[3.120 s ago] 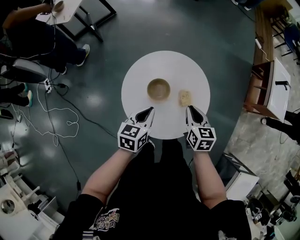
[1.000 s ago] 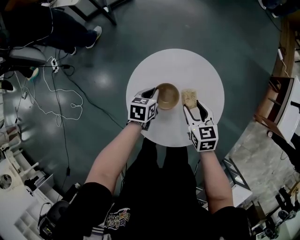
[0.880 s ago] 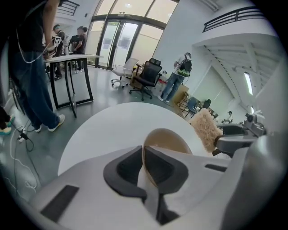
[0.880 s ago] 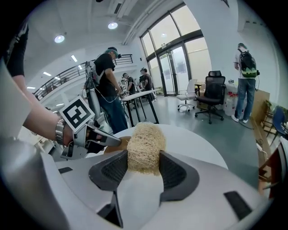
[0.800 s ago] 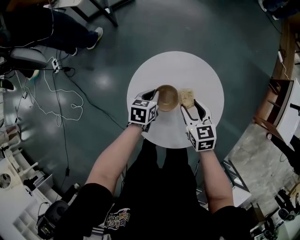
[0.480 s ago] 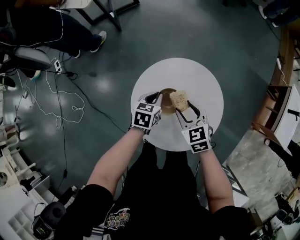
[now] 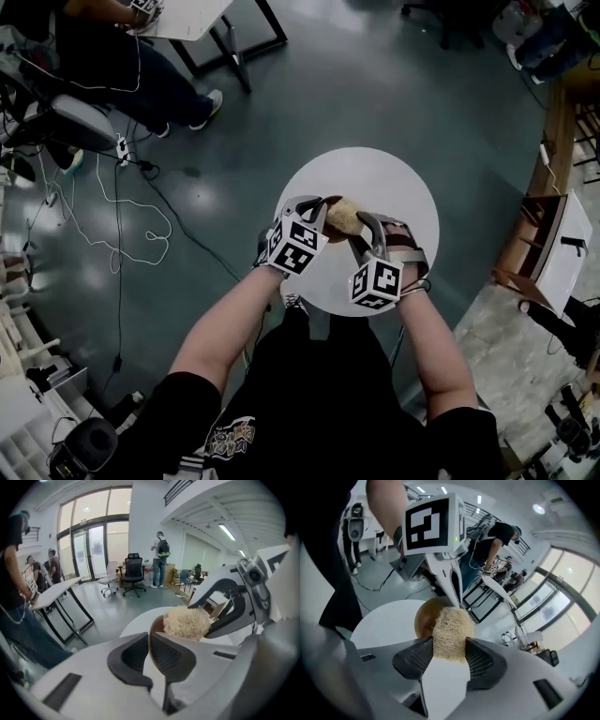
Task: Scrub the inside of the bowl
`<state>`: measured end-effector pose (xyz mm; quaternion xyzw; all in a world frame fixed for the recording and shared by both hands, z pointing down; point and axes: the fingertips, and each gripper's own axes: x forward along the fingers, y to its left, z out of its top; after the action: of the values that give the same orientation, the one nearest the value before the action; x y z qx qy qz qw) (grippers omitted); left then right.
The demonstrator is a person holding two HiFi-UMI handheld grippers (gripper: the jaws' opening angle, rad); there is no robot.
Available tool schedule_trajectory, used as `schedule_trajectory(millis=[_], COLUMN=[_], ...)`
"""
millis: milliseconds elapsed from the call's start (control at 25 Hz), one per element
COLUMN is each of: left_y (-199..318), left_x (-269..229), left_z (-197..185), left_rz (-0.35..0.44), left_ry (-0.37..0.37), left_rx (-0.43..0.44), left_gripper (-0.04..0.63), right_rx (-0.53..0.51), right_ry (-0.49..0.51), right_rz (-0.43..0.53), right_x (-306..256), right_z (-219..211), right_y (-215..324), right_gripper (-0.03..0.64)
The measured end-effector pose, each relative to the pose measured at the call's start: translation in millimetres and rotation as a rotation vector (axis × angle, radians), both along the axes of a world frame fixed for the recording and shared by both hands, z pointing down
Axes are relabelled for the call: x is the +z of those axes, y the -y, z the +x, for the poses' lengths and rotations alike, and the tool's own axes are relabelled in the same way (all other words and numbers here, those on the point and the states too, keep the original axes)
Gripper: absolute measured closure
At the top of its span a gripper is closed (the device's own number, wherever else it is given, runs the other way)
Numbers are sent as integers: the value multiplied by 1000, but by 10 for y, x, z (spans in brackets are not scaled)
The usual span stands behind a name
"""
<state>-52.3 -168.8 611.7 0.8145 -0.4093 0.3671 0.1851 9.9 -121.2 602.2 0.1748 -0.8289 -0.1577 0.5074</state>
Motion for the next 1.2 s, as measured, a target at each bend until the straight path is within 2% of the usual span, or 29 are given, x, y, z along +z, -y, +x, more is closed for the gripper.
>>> schedule_trajectory(millis=[160, 280, 400, 520, 720, 960, 1200], left_y=[-41, -77, -106, -127, -112, -132, -217], left_x=[-167, -269, -383, -466, -621, -730, -714], left_z=[-71, -118, -132, -182, -291, -447, -508], left_rz=[57, 70, 115, 157, 206, 208, 177], left_ry=[117, 125, 172, 203, 180, 70, 2], left_rx=[109, 139, 193, 227, 166, 37, -38], left_gripper=[573, 574, 574, 572, 573, 572, 572], right_rx=[-153, -249, -275, -219, -58, 86, 119], right_ry=[-123, -189, -241, -248, -191, -145, -153], right_rz=[74, 102, 136, 133, 64, -26, -29], right_x=[-89, -100, -126, -160, -275, -317, -324], right_z=[-152, -270, -340, -402, -464, -469, -446], right_y=[-53, -127, -111, -91, -107, -263, -462], right_gripper=[394, 394, 394, 394, 396, 396, 396])
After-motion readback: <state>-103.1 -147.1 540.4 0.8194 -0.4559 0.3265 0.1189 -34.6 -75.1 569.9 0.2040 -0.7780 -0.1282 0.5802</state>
